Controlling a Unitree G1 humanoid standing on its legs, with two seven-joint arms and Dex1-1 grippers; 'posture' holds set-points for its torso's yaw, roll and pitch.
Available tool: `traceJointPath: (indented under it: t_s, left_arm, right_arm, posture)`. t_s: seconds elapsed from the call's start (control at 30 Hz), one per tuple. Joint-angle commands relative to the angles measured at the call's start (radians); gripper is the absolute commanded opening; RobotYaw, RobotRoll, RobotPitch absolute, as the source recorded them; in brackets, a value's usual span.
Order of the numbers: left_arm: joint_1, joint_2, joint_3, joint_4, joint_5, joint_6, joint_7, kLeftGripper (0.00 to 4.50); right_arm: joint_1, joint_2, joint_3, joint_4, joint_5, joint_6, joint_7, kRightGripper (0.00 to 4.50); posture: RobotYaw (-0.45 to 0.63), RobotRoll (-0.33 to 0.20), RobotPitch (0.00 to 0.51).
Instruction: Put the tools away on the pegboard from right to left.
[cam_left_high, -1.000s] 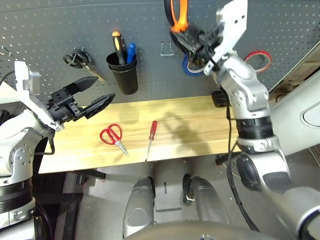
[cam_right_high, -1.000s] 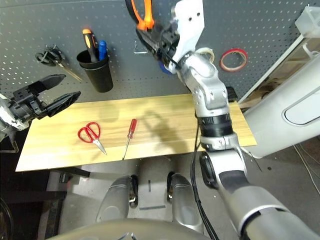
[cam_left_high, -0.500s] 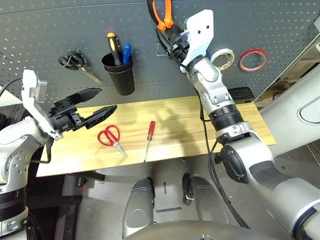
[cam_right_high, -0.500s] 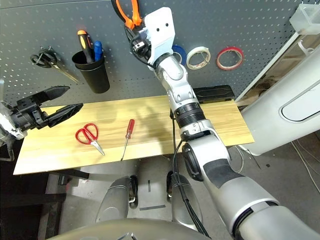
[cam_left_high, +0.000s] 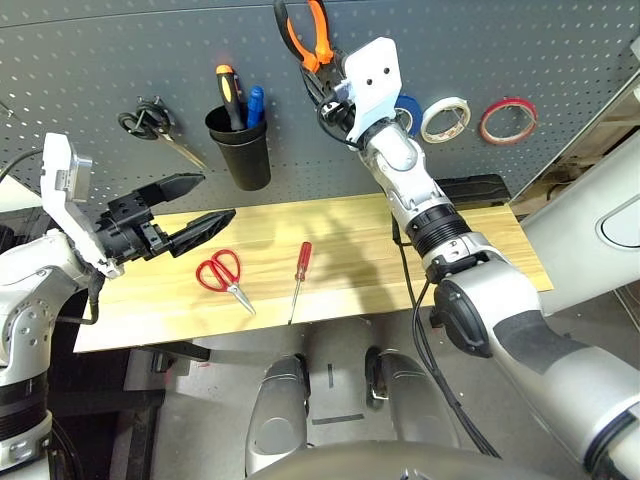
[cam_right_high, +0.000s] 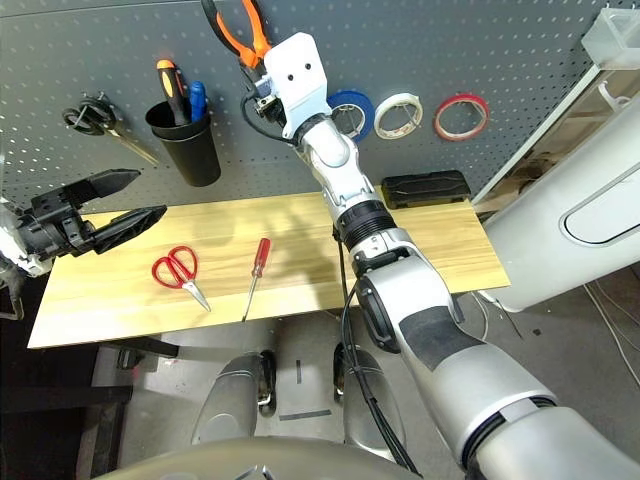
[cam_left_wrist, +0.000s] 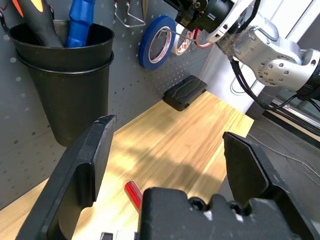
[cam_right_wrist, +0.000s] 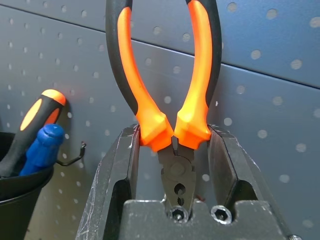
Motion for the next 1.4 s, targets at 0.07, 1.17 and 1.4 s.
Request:
traceJointPath:
  t_s: [0.07,1.17,1.4]
  left_arm:
    - [-0.002,0.000,-0.015,-0.013,-0.007,0.009,-0.002,4.50]
    - [-0.017,-0.031,-0.053,-0.029,0.000,0.002,0.019,4.50]
    - [-0.013,-0.039,-0.058,-0.032,0.002,-0.003,0.024,4.50]
  right_arm:
    - [-0.017,-0.004,0.013,0.026,-0.028,-0.040,-0.017,2.09]
    - [-0.007,-0.001,-0.040,0.164,0.004,-0.024,-0.083,2.09]
    - [0.007,-0.003,-0.039,0.167,0.002,-0.017,-0.079,2.09]
  posture:
    - [0.11,0.000,0.136]
    - [0.11,0.000,0.133]
    - [0.11,0.000,0.131]
